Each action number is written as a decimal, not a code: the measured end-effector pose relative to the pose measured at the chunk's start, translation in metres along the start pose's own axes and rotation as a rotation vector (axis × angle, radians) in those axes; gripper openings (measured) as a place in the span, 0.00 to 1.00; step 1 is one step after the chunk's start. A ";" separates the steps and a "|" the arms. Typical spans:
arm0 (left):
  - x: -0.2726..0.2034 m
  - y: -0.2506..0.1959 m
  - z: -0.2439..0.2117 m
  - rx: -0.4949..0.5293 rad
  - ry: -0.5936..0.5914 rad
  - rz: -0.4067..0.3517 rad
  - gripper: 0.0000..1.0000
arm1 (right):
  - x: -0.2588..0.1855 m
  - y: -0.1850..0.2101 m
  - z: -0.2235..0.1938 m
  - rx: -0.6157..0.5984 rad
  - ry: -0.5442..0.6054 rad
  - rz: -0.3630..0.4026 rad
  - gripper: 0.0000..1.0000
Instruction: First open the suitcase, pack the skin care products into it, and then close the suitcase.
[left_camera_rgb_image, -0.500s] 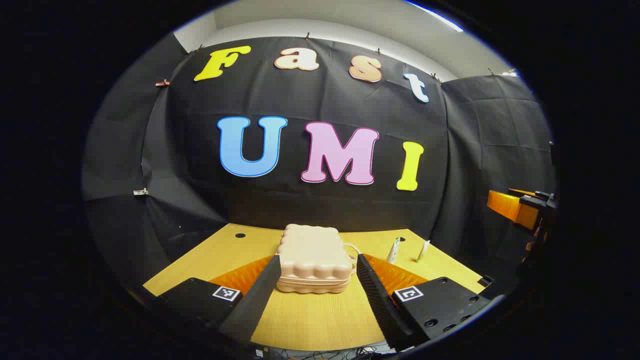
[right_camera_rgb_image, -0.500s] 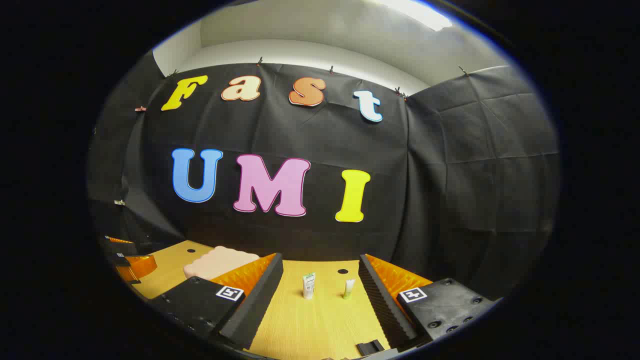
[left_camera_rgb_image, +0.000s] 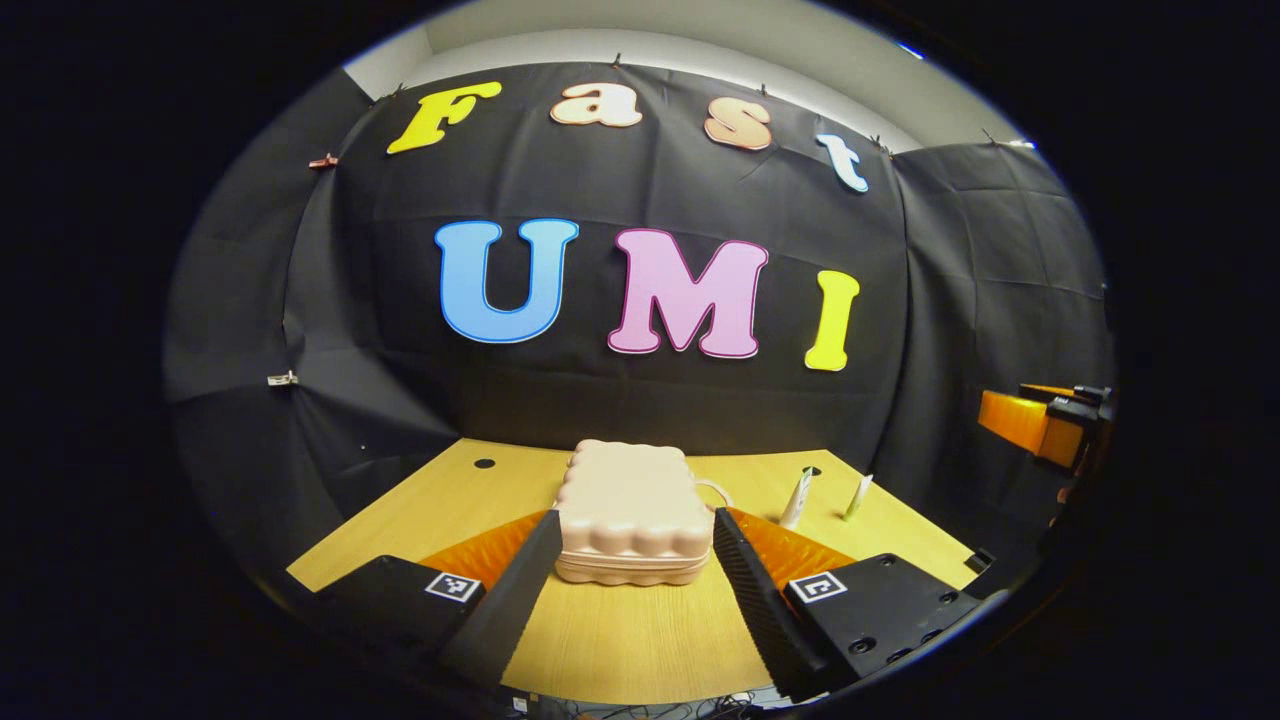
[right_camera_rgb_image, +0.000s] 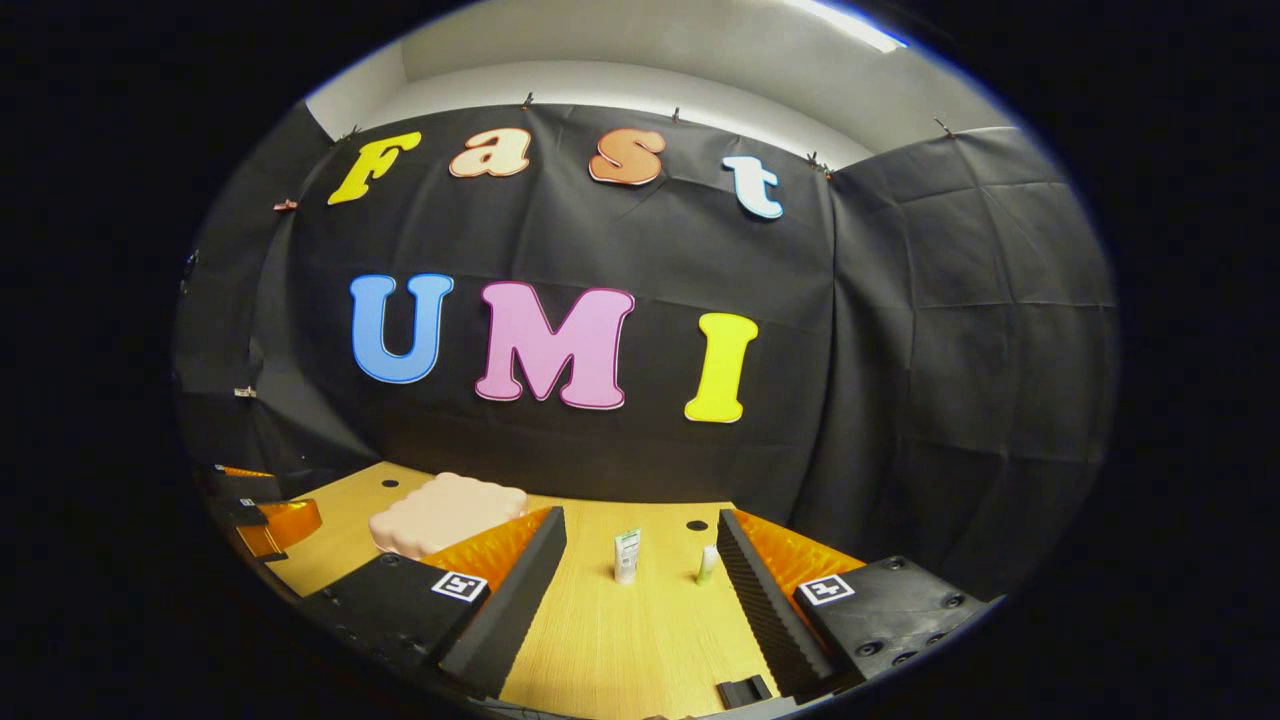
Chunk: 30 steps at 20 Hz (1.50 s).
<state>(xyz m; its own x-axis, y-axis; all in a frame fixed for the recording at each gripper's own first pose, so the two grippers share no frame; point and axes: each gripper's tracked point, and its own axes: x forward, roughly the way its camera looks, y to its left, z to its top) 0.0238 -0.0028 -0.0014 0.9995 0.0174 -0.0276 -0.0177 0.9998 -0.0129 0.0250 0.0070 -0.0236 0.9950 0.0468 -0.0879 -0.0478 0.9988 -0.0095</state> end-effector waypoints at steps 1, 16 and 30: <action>0.004 -0.001 0.002 0.002 0.002 0.001 0.96 | 0.005 -0.001 -0.001 0.002 0.009 0.004 0.96; 0.178 -0.122 -0.018 0.045 0.149 -0.110 0.96 | 0.127 -0.059 -0.042 0.039 0.095 0.029 0.96; 0.379 -0.160 -0.184 0.219 0.586 0.015 0.86 | 0.205 -0.084 -0.128 0.109 0.269 0.157 0.97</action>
<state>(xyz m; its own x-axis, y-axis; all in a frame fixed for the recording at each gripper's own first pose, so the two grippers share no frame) 0.4003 -0.1590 -0.1938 0.8172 0.0834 -0.5703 0.0364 0.9800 0.1955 0.2218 -0.0689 -0.1686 0.9167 0.2092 -0.3404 -0.1745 0.9760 0.1299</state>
